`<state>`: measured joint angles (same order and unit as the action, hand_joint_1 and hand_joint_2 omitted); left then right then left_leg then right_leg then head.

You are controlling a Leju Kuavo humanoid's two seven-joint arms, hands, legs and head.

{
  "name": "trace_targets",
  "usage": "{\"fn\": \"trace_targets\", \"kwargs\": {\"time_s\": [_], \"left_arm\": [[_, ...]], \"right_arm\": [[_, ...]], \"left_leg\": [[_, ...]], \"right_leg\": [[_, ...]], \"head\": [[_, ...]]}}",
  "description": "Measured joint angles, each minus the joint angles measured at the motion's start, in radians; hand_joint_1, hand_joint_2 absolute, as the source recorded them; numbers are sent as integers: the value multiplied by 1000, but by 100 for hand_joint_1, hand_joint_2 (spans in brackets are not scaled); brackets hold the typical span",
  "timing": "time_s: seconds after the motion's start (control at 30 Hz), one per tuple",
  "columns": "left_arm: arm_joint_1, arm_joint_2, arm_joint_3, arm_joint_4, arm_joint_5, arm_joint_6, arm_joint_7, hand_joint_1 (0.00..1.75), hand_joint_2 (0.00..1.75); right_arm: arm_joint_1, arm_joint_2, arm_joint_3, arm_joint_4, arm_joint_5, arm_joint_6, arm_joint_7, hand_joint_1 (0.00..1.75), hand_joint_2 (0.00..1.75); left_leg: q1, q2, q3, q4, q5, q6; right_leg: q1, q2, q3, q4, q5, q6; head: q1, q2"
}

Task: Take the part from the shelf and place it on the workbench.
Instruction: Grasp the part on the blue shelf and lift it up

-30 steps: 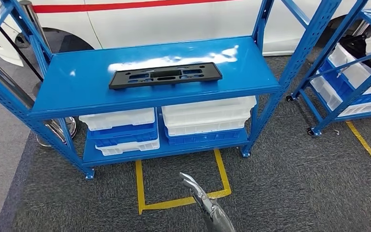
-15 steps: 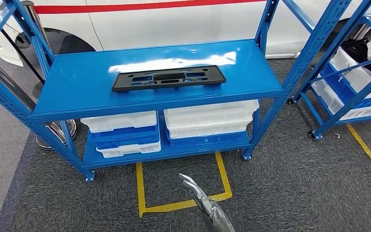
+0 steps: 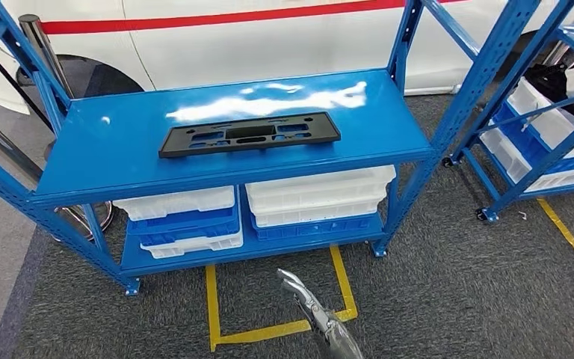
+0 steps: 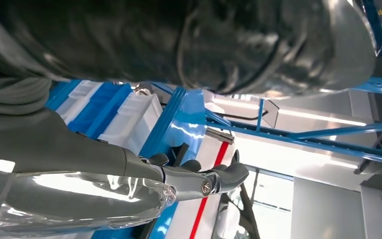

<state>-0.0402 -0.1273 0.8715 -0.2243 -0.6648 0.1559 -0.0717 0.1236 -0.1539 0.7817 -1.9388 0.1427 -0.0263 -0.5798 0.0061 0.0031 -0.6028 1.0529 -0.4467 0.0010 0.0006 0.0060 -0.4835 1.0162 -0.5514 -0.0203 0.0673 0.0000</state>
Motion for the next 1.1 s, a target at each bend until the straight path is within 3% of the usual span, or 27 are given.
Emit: {"fn": "trace_targets", "kwargs": {"time_s": [0.1, 0.17, 0.27, 0.33, 0.37, 0.4, 0.47, 0.5, 0.53, 0.6, 0.63, 0.7, 0.77, 0.83, 0.87, 0.9, 0.97, 1.0, 1.03, 1.1], "left_arm": [[-1, 0, 1, 0, 1, 0, 0, 0, 0], [0, 0, 1, 0, 1, -1, 0, 0, 0], [-1, 1, 2, 0, 1, -1, -1, 0, 0], [-1, 2, 2, 0, 1, -1, -2, 0, 0], [0, 2, 2, 0, 1, -1, -2, 0, 0], [0, 2, 2, 0, 1, -1, -2, 0, 0], [2, 0, 3, 1, 1, -1, -3, 0, 0], [0, -1, 3, 2, 1, -1, -3, 0, 0], [-2, -1, 3, 2, 1, -1, -4, 0, 0], [-5, -1, 4, 2, 1, -1, -5, 0, 0], [-5, -1, 4, 2, 1, -1, -5, 0, 0], [-6, -1, 5, 2, 1, -2, -6, 0, 0], [-7, -1, 7, 2, 2, -3, -9, 0, 0], [-5, -1, 8, 3, 2, -4, -14, 0, 0], [-4, -1, 9, 3, 2, -4, -15, 0, 0], [-3, 0, 10, 3, 2, -4, -16, 0, 0], [-2, 0, 13, 3, 2, -4, -17, 0, 0], [-2, 0, 15, 3, 2, -4, -18, 0, 0], [-2, 0, 17, 3, 2, -4, -18, 0, 0], [-3, 0, 19, 3, 2, -4, -18, 0, 0]], "right_arm": [[0, 0, 1, -1, 0, 0, 0, 0, 0], [-1, -1, 1, -2, 0, -1, 0, 0, 0], [0, -2, 1, -2, 1, -1, 1, 0, 0], [0, -2, 1, -2, 1, -1, 1, 0, 0], [0, -2, 1, -2, 1, -1, 2, 0, 0], [0, -2, 1, -2, 1, -1, 2, 0, 0], [1, -3, 1, -2, 1, -2, 2, 0, 0], [1, -4, 1, -2, 1, -2, 3, 0, 0], [2, -5, 1, -3, 2, -3, 3, 0, 0], [2, -6, 2, -4, 3, -3, 4, 0, 0], [2, -6, 3, -5, 3, -3, 4, 0, 0], [1, -6, 4, -5, 3, -3, 4, 0, 0], [0, -6, 5, -5, 3, -3, 5, 0, 0], [0, -7, 5, -5, 3, -3, 6, 0, 0], [0, -7, 5, -5, 3, -3, 6, 0, 0], [0, -7, 5, -5, 3, -3, 6, 0, 0], [0, -7, 5, -5, 3, -3, 6, 0, 0], [0, -7, 5, -5, 3, -3, 6, 0, 0], [0, -7, 6, -5, 3, -3, 7, 0, 0], [-1, -7, 6, -5, 3, -3, 7, 0, 0]], "left_leg": [[-3, -2, 19, -26, -20, 22], [0, -2, 42, -36, -29, 36], [1, -2, 76, -43, -51, 45], [1, -5, 104, -44, -74, 43], [2, -6, 122, -44, -87, 41], [2, -7, 140, -44, -101, 39], [2, -9, 168, -46, -127, 33], [2, -10, 176, -49, -138, 27], [1, -10, 184, -51, -145, 21], [2, -9, 196, -51, -142, 8], [2, -8, 195, -31, -134, 5], [4, -8, 147, 59, -133, -2], [5, -8, 65, 173, -185, -9], [6, -8, 6, 212, -243, -14], [7, -8, -5, 190, -237, -16], [7, -8, -6, 143, -198, -16], [5, -7, 3, 33, -81, -11], [3, -7, 6, 0, -44, -5], [1, -6, 5, -15, -20, 1], [0, -6, 6, -15, -9, 12]], "right_leg": [[-2, -1, 9, 11, -4, 16], [-3, -1, -19, 71, -10, 25], [-7, -1, -150, 253, -64, 35], [-9, -2, -219, 299, -87, 37], [-10, -2, -230, 276, -72, 36], [-10, -2, -228, 227, -35, 33], [-4, -4, -218, 110, 86, 25], [0, -5, -214, 73, 129, 20], [3, -4, -212, 52, 153, 14], [3, 0, -194, 40, 146, 3], [1, 1, -179, 30, 143, -3], [-2, 0, -147, 15, 135, -16], [-1, -2, -123, 7, 119, -23], [0, 2, -99, 5, 99, -25], [0, 5, -85, 5, 89, -24], [-1, 6, -72, 6, 79, -22], [0, 8, -51, 9, 60, -14], [2, 8, -47, 12, 53, -9], [3, 9, -46, 15, 47, -4], [5, 10, -45, 17, 40, 6]], "head": [[0, 0], [1, 0], [1, 0], [1, 0], [1, 0], [1, 0], [2, 0], [1, 0], [0, 0], [-1, 0], [-1, 0], [-2, 0], [-3, 0], [-3, 0], [-3, 0], [-3, 0], [-3, 0], [-3, 0], [-3, 0], [-3, 0]]}}
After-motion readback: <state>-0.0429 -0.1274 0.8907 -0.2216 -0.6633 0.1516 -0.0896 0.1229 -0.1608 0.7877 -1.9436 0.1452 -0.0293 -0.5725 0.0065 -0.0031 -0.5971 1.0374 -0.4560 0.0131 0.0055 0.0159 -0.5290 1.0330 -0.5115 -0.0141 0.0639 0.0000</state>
